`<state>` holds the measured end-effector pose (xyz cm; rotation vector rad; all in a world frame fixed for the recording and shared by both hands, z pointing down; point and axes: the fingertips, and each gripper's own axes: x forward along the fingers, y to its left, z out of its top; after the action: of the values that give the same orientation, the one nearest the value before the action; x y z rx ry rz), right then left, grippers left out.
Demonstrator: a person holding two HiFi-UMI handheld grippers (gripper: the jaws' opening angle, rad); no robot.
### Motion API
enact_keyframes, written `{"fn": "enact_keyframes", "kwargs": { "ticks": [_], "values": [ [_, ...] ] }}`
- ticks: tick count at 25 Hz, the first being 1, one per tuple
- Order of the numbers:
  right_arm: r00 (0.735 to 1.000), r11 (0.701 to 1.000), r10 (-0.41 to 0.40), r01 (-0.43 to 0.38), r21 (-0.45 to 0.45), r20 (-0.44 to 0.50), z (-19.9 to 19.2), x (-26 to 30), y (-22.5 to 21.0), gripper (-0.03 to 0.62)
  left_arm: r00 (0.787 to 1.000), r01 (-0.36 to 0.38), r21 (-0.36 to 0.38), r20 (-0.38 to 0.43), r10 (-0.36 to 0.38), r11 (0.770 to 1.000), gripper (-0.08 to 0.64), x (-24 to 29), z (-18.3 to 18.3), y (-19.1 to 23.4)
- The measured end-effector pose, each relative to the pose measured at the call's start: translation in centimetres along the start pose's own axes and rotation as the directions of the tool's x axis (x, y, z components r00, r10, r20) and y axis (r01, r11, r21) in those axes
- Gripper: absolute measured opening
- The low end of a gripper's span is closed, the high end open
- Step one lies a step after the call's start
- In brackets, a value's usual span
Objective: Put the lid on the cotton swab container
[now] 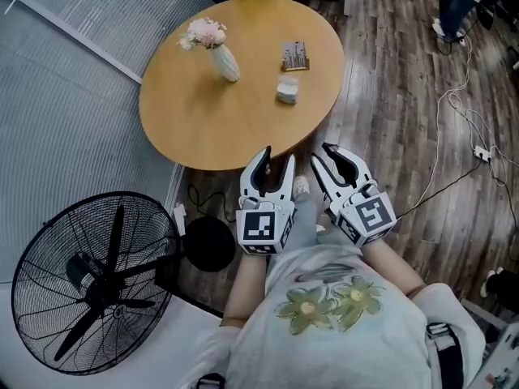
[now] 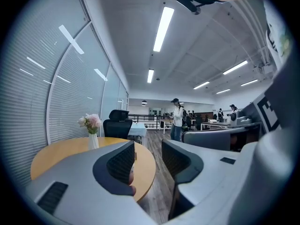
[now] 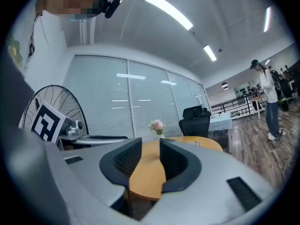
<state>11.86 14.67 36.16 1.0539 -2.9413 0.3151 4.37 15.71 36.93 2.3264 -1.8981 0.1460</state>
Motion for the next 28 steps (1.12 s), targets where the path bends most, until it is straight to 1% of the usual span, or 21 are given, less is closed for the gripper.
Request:
{"fn": "enact_keyframes", "kwargs": {
  "ticks": [2, 3, 5, 7, 8, 11, 12, 14, 15, 19, 25, 28],
  "values": [
    [1.0, 1.0, -0.001, 0.001, 0.008, 0.001, 0.1, 0.9, -0.6, 0.129, 1.0, 0.003, -0.002, -0.003, -0.003, 1.0, 0.21, 1.0, -0.1, 0.7],
    [1.0, 1.0, -0.002, 0.002, 0.013, 0.0, 0.1, 1.3, -1.0, 0.147, 1.0, 0.004, -0.003, -0.007, -0.004, 1.0, 0.232, 1.5, -0.2, 1.1],
    [1.0, 1.0, -0.011, 0.011, 0.019, -0.004, 0.0, 2.0, -1.8, 0.155, 1.0, 0.005, -0.006, -0.021, -0.005, 1.0, 0.236, 2.5, -0.5, 1.8],
    [1.0, 1.0, -0.022, 0.022, 0.022, -0.006, 0.1, 2.9, -2.6, 0.158, 0.999, 0.008, -0.002, -0.038, -0.008, 1.0, 0.259, 3.5, -0.9, 2.6],
    [1.0, 0.999, -0.027, 0.028, 0.022, -0.008, 0.2, 3.3, -3.0, 0.178, 0.999, 0.01, 0.003, -0.048, -0.01, 1.0, 0.273, 4.0, -1.0, 3.0],
    [0.998, 0.998, -0.058, 0.059, 0.034, -0.03, 0.2, 4.7, -4.5, 0.181, 0.996, 0.015, 0.018, -0.085, -0.013, 1.0, 0.284, 5.6, -1.8, 4.2],
    [0.997, 0.997, -0.062, 0.063, 0.034, -0.036, 0.1, 5.2, -4.9, 0.181, 0.995, 0.017, 0.02, -0.096, -0.015, 1.0, 0.298, 6.2, -2.0, 4.6],
    [0.998, 0.998, -0.056, 0.057, 0.025, -0.04, 0.0, 6.1, -5.6, 0.181, 0.993, 0.024, 0.021, -0.114, -0.022, 0.999, 0.301, 7.3, -2.5, 5.3],
    [0.997, 0.998, -0.056, 0.057, 0.021, -0.044, 0.0, 6.6, -6.0, 0.181, 0.992, 0.029, 0.019, -0.12, -0.026, 0.999, 0.318, 7.9, -2.6, 5.6],
    [0.995, 0.997, -0.073, 0.073, 0.008, -0.075, -0.2, 8.4, -7.6, 0.181, 0.989, 0.042, 0.011, -0.144, -0.04, 0.999, 0.324, 10.0, -3.2, 6.8],
    [0.991, 0.996, -0.089, 0.089, -0.006, -0.095, -0.1, 11.4, -9.6, 0.181, 0.981, 0.072, 0.039, -0.185, -0.064, 0.997, 0.325, 12.9, -4.7, 8.7],
    [0.99, 0.996, -0.086, 0.085, -0.019, -0.109, 0.0, 12.7, -10.1, 0.181, 0.974, 0.093, 0.045, -0.213, -0.081, 0.995, 0.342, 13.8, -5.3, 9.6]
  ]
}}
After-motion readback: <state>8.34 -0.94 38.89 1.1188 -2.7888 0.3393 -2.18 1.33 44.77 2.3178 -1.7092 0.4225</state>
